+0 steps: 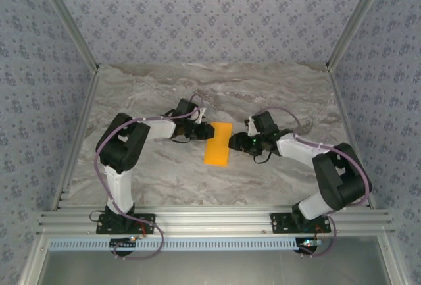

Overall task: Fold a paper plane with a square sheet of paper (fold left side to right side)
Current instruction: Fold the triangle a second time at the center of the table.

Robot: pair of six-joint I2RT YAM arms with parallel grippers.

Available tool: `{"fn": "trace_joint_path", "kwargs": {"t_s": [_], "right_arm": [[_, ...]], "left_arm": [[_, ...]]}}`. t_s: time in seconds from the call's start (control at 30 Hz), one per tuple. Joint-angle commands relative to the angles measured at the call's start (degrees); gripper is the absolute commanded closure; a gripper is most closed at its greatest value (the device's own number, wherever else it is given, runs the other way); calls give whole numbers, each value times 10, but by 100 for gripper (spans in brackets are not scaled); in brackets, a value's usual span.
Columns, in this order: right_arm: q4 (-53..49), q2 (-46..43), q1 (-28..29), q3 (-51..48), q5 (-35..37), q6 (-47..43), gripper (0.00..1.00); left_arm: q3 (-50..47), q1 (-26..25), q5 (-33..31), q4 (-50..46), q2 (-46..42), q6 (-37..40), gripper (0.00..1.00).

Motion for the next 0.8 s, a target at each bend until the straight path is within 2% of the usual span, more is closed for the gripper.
{"fn": "trace_joint_path", "kwargs": {"t_s": [0.0,0.4,0.6,0.77], "right_arm": [[33,25,8,21,-17,45,42],[76,85,27,32,-28,85,45],[99,106,29,34,-38,101,52],[122,109,22,36,-46,112,58]], "left_arm": [[4,-8,-5,-12,13,13,76],[3,-10,-2,-5,10,13,76],[-4,-11,4,9,-5,10,76],[-33,-4,4,43,-52,3,68]]}}
